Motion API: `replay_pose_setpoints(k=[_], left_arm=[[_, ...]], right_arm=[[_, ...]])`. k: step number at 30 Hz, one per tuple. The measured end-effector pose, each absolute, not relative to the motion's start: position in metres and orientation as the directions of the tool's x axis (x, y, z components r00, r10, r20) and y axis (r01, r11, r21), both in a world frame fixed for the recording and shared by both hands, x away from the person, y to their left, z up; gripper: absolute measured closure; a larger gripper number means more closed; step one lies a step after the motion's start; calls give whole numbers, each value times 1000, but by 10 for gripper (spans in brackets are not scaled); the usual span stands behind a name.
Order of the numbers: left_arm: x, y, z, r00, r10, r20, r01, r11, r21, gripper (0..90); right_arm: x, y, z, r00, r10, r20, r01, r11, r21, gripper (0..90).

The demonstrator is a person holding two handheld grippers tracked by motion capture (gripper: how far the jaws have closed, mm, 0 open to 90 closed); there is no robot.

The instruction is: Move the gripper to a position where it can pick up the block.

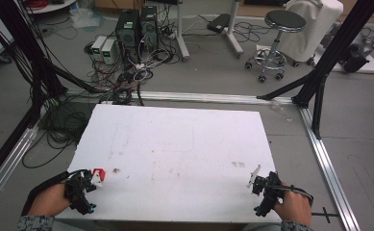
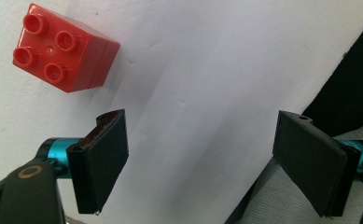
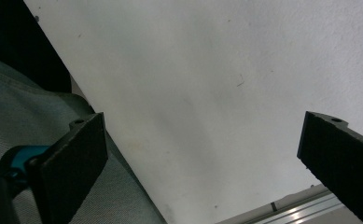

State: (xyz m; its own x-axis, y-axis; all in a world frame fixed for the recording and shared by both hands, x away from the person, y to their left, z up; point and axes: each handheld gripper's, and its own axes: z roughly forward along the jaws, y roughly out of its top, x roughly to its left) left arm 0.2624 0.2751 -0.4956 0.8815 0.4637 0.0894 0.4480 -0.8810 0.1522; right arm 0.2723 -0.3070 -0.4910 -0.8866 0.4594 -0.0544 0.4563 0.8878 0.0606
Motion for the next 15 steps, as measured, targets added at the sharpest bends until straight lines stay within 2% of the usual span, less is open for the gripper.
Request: replay_pose_setpoints(k=[15], left_arm=[[262, 274, -495, 887, 453, 84, 439, -886, 150, 185]], right_arm=[[272, -307, -488, -889, 455, -55, 451, 890, 69, 11]])
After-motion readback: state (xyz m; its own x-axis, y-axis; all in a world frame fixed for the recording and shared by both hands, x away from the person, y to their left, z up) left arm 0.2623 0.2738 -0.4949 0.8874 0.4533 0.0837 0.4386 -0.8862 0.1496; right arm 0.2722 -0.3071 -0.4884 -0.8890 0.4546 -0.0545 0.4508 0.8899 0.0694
